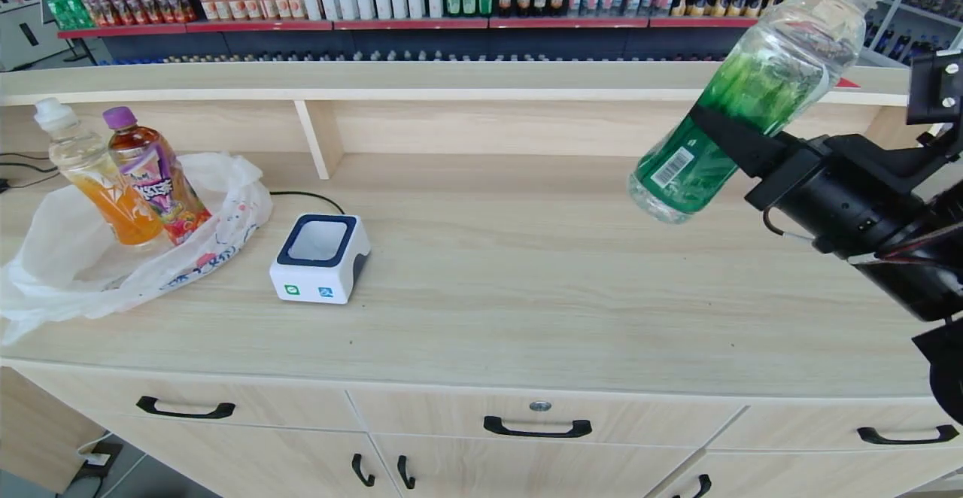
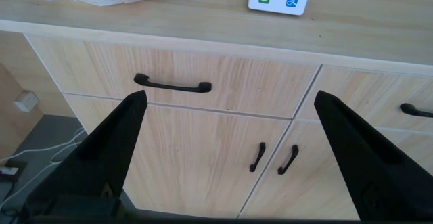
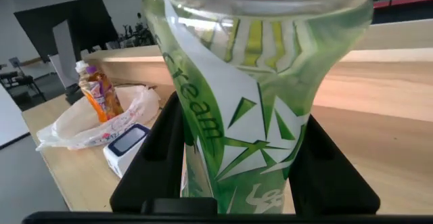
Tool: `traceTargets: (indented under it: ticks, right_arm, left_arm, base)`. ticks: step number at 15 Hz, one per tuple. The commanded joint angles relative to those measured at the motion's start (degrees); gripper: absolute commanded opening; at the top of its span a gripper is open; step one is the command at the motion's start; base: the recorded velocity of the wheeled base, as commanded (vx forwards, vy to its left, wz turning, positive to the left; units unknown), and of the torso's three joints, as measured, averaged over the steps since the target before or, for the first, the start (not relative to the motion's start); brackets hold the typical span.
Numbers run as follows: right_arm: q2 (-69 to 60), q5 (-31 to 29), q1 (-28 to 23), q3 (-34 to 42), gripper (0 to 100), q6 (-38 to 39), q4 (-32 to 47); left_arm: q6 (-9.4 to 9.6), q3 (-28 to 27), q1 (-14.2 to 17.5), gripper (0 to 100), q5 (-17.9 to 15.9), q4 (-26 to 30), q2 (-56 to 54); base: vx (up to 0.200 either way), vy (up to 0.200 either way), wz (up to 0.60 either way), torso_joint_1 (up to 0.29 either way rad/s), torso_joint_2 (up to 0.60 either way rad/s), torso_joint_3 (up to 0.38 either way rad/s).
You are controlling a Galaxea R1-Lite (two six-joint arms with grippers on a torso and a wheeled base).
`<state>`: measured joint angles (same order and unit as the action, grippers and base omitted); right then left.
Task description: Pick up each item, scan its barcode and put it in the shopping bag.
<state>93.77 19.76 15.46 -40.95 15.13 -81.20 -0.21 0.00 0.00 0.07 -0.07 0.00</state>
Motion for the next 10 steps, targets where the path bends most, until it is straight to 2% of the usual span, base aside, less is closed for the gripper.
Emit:
traceTargets:
  ticks: [1, 3, 7, 9, 10]
  right_arm:
    - [4.23, -0.07, -2.89, -4.14, 0, -0.54, 1.05]
    - [7.13, -0.34, -3.15, -8.71, 0, -3.88, 2.72]
    - [7.39, -0.6, -2.54, -2.21, 0, -16.62, -2.82]
    - [7.39, -0.78, -2.54, 2.54, 0, -17.59, -8.8]
    - [6.69, -0.95, -2.63, 5.62, 0, -19.17, -8.8]
  left_arm:
    - [0.03, 0.0, 0.0, 100, 0.01, -0.1, 0.0]
    - [-0.06, 0.0, 0.0, 100, 0.01, -0.01, 0.0]
    - [0.03, 0.0, 0.0, 100, 0.01, -0.1, 0.0]
    - [-0.06, 0.0, 0.0, 100, 0.01, -0.01, 0.0]
    - [0.03, 0.0, 0.0, 100, 0.01, -0.01, 0.0]
  base:
    - [0.0, 0.0, 0.0, 0.0, 0.0, 0.0]
    - [0.0, 0.0, 0.0, 0.0, 0.0, 0.0]
    - [0.0, 0.0, 0.0, 0.0, 0.0, 0.0]
    - [0.0, 0.0, 0.0, 0.0, 0.0, 0.0]
    - [0.0, 0.0, 0.0, 0.0, 0.0, 0.0]
